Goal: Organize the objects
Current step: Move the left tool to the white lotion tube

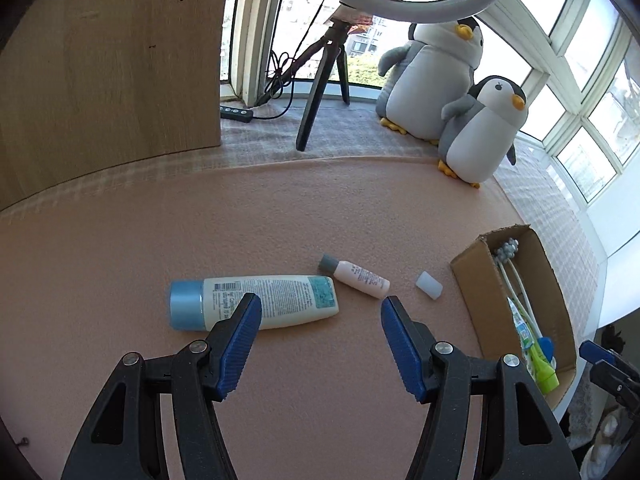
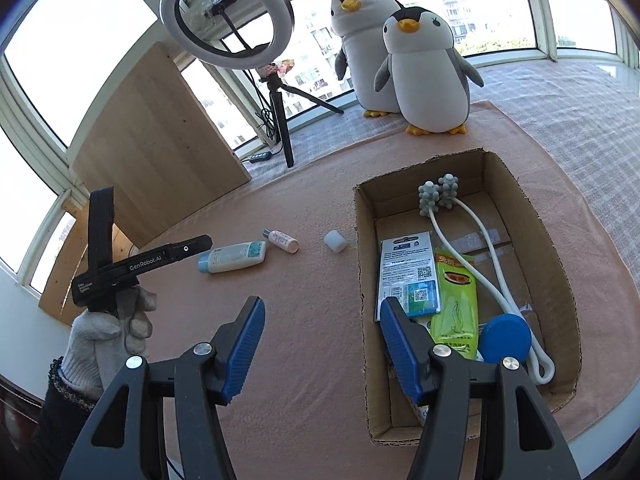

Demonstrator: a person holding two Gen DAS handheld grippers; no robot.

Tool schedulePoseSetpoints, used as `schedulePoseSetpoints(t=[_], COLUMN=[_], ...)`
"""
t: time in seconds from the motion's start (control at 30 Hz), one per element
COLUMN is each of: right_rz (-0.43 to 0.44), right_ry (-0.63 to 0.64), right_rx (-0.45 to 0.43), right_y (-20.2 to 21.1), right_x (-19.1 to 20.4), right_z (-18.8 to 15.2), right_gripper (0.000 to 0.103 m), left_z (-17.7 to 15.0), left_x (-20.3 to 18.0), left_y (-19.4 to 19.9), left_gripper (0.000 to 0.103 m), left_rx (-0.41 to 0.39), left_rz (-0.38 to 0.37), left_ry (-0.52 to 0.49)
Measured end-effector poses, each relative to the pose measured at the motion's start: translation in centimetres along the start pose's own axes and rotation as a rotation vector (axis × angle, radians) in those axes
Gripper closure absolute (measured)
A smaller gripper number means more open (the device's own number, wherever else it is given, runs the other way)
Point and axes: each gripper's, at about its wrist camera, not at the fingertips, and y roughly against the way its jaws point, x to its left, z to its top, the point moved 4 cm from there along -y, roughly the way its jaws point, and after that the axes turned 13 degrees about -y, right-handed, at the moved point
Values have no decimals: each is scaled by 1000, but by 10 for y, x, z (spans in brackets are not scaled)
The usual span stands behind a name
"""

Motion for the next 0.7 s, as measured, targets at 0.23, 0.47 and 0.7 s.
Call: schedulePoseSetpoints(t=[0.23,0.47,0.7], right_rz=[-25,-64,-66], right_ry=[-35,-87,-122], right_rx=[15,-1,6], right_y=[0,11,12], right_x=[-9,-29,-34], right_z=[-17,-22,-24], right_gripper=[47,47,47], left_z=[16,9,-7], left_x=[37,58,72], left_y=[-36,-72,-88], left_gripper=[37,37,38], left_rx=[46,117,162], left_rz=[14,13,-18], left_ry=[44,83,128])
